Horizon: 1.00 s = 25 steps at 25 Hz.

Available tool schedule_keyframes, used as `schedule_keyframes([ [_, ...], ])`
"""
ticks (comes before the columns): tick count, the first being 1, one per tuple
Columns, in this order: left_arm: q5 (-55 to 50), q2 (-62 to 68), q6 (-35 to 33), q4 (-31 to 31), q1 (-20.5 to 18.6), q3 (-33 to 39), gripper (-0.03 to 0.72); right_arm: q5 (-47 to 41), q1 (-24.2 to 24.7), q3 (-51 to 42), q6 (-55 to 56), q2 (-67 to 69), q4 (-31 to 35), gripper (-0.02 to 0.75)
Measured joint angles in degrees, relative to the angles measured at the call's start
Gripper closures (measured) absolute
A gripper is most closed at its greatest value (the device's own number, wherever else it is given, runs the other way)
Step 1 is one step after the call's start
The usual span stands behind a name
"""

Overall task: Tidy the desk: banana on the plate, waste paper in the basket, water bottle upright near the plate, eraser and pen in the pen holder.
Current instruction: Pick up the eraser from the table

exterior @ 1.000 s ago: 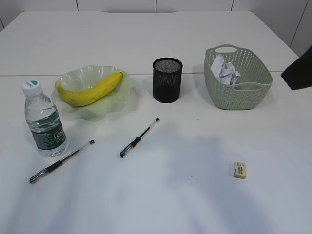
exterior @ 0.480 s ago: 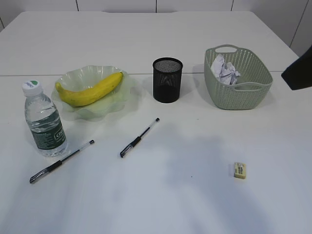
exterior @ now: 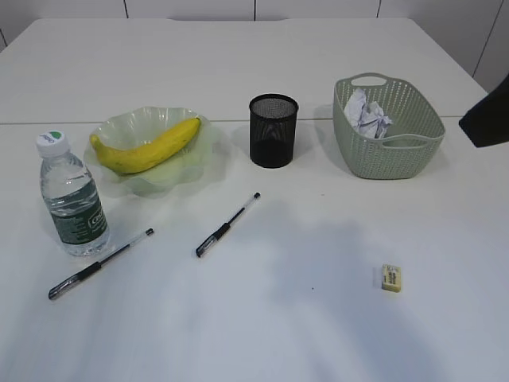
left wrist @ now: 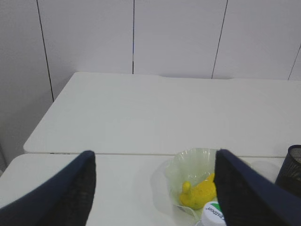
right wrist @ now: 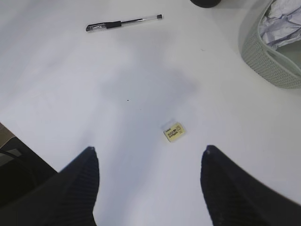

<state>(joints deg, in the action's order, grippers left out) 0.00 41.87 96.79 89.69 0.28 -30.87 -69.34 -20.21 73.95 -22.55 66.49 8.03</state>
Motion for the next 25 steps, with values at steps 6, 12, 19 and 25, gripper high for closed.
schedule_keyframes([
  [6,0.0,4.7,0.0,-2.3,0.0,0.0,0.128,0.0,0.0,0.0,0.0,0.0,0.0,0.237],
  [12,-0.3,8.5,0.0,-2.5,0.0,0.0,0.128,0.0,0.0,0.0,0.0,0.0,0.0,0.237],
  [19,-0.7,8.6,0.0,-6.5,0.0,0.8,0.129,0.0,0.0,0.0,0.0,0.0,0.0,0.237],
  [25,-2.5,8.6,0.0,-17.1,0.0,1.4,0.134,0.0,0.0,0.0,0.0,0.0,0.0,0.237],
])
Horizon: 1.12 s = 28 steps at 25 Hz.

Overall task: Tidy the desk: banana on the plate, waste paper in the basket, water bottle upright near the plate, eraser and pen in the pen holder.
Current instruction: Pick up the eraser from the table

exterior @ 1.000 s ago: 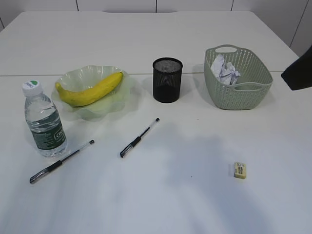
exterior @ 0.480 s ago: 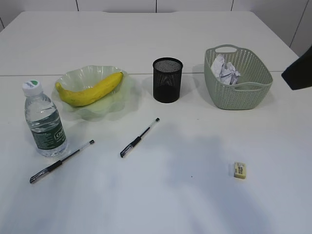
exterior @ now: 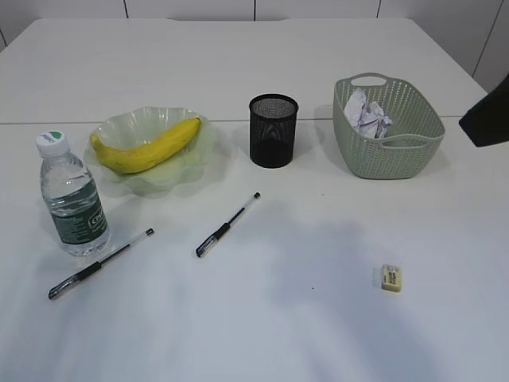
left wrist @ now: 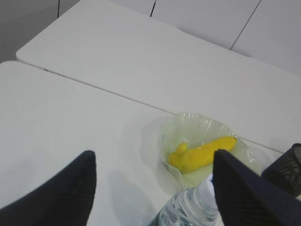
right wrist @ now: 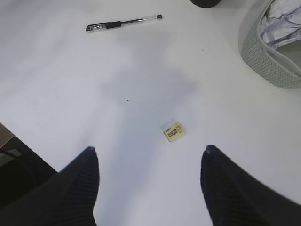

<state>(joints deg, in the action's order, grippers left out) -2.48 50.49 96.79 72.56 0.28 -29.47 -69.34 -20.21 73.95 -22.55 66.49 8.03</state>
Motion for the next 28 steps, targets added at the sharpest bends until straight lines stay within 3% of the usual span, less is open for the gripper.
schedule_keyframes([
  [4,-1.3,0.0,0.0,-7.5,0.0,0.0,0.157,0.0,0.0,0.0,0.0,0.0,0.0,0.237],
  [12,-3.4,0.0,0.0,-10.2,0.0,0.0,0.177,0.0,0.0,0.0,0.0,0.0,0.0,0.237],
  [21,-11.1,0.0,0.0,-19.9,0.0,0.0,0.208,0.1,0.0,0.0,0.0,0.0,0.0,0.237],
  [25,-14.4,0.0,-4.3,-25.2,0.0,0.0,0.260,0.0,0.0,0.0,0.0,0.0,0.0,0.237],
  [28,-16.1,0.0,-12.0,-29.5,0.0,0.0,0.269,0.0,0.0,0.0,0.0,0.0,0.0,0.237],
])
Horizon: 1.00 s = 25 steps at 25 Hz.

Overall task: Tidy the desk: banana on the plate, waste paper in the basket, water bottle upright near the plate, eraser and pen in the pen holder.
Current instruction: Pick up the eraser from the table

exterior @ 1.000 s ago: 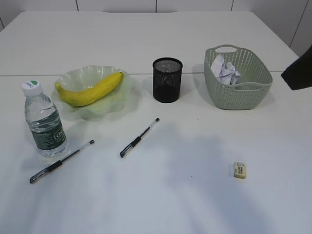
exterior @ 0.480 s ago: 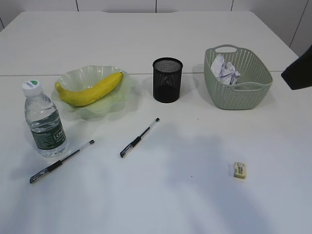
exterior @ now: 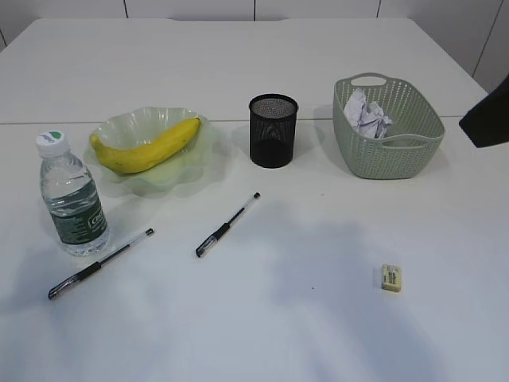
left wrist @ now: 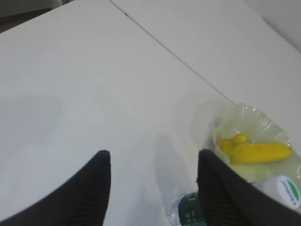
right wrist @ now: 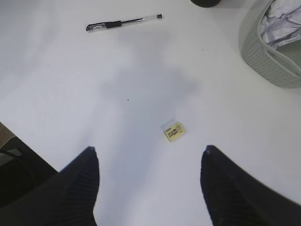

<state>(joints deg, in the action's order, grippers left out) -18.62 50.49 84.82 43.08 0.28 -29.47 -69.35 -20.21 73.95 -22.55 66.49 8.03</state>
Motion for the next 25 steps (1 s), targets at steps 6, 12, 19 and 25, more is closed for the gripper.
schedule_keyframes([
  [6,-3.5,0.5,-24.2,-13.0,0.0,0.0,0.271,0.0,0.0,0.0,0.0,0.0,0.0,0.237],
  [12,-7.7,2.4,-61.1,-26.8,1.2,-2.5,0.259,0.0,0.0,-0.1,0.0,0.0,0.0,0.237],
  [19,-10.0,2.4,-68.8,-29.2,4.5,-4.4,0.249,2.1,0.0,-4.4,0.0,0.0,0.5,0.237],
  [25,-10.9,2.4,-68.9,-30.5,4.5,-4.4,0.247,8.1,0.0,-10.6,-1.7,2.2,0.6,0.237],
])
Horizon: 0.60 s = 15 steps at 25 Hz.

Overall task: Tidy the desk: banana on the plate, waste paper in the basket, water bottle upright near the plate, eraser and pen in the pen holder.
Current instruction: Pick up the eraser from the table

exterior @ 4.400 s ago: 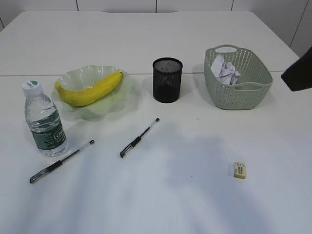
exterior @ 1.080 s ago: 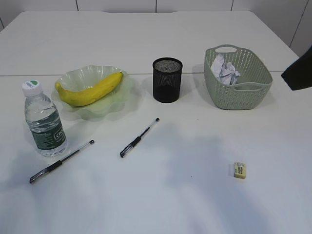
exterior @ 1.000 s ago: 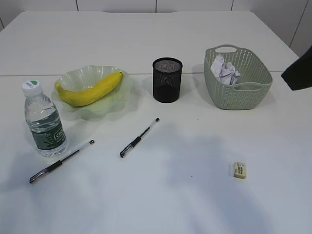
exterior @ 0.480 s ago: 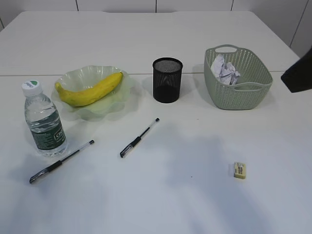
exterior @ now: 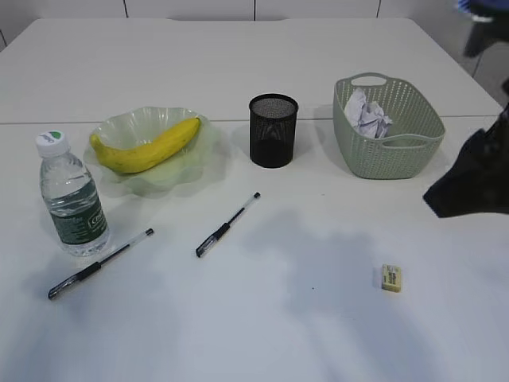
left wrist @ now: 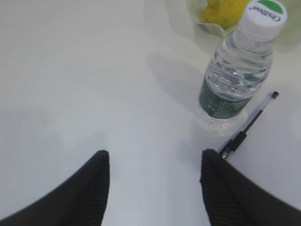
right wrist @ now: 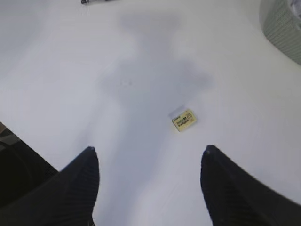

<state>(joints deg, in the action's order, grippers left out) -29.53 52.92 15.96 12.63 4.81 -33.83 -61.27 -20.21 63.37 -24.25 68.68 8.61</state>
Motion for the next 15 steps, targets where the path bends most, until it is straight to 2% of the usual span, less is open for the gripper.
schedule_keyframes([
  [7,-1.9,0.0,0.0,-0.6,0.0,0.0,0.237,2.2,0.0,-1.4,-6.1,7.3,0.0,0.237],
  [15,-2.4,0.0,-0.1,-1.4,0.0,0.0,0.173,2.7,0.0,-1.4,-15.5,15.9,-1.0,0.237],
])
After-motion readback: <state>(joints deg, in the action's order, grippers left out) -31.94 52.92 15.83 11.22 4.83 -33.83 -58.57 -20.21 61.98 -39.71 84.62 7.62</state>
